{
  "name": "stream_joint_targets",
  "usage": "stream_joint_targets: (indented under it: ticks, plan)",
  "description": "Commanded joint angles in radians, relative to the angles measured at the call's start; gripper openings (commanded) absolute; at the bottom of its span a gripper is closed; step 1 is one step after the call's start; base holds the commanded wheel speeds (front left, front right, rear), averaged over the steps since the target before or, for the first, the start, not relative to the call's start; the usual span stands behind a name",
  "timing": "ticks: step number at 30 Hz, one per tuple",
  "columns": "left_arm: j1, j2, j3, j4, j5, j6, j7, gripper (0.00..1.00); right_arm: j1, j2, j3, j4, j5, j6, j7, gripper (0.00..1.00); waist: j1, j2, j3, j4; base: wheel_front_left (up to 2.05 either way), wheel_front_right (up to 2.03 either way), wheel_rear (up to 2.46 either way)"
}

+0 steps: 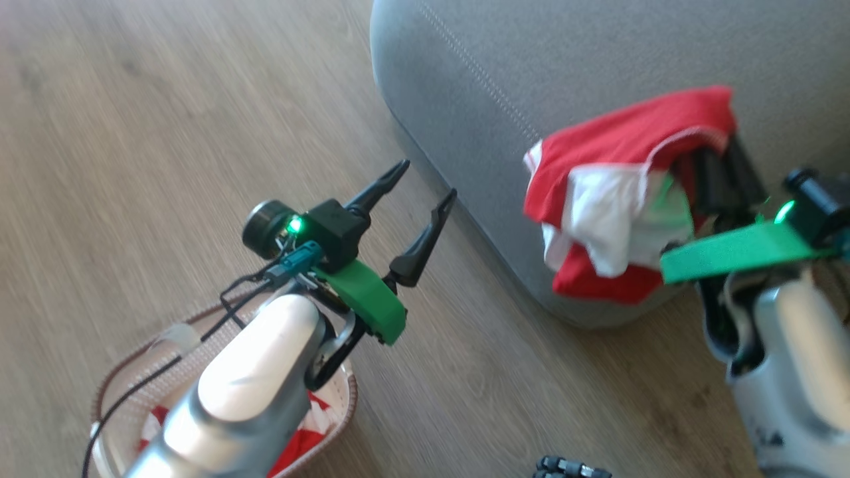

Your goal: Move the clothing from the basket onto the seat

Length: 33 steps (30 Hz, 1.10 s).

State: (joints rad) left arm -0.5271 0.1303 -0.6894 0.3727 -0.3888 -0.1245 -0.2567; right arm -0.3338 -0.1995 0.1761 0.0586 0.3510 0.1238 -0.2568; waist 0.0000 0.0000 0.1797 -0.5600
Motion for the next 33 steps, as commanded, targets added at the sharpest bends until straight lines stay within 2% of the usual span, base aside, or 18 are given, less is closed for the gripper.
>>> stream_joint_targets:
  ticks: [1, 6, 10, 20, 33]
  plan:
    - [-0.066, 0.025, 0.029, -0.040, 0.004, -0.006, -0.005, 1.00, -0.071, -0.013, -0.006, -0.026, -0.011, 0.007, -0.005, 0.00, 0.0000, 0.0000, 0.040, -0.002, 0.00, 0.00, 0.00]
    - [-0.087, 0.079, 0.018, -0.080, 0.025, -0.006, -0.005, 1.00, -0.236, -0.041, -0.078, 0.042, -0.043, 0.007, -0.005, 0.00, 0.0000, 0.0000, 0.159, -0.006, 0.00, 0.00, 0.00]
    - [-0.122, 0.104, -0.010, -0.100, 0.028, -0.006, -0.005, 1.00, -0.340, -0.082, -0.165, 0.085, -0.067, 0.007, -0.005, 0.00, 0.0000, 0.0000, 0.248, 0.038, 0.00, 0.00, 0.00]
    - [-0.225, 0.162, -0.064, -0.167, 0.037, -0.006, 0.040, 1.00, -0.582, -0.229, -0.290, 0.183, -0.089, 0.007, -0.005, 0.00, 0.0000, 0.0000, 0.442, 0.123, 0.00, 0.00, 0.00]
    - [-0.284, 0.179, -0.086, -0.248, 0.050, 0.001, 0.080, 1.00, -0.877, -0.363, -0.526, 0.522, -0.130, 0.007, -0.005, 0.00, 0.0000, 0.0000, 0.624, 0.230, 0.00, 0.00, 0.00]
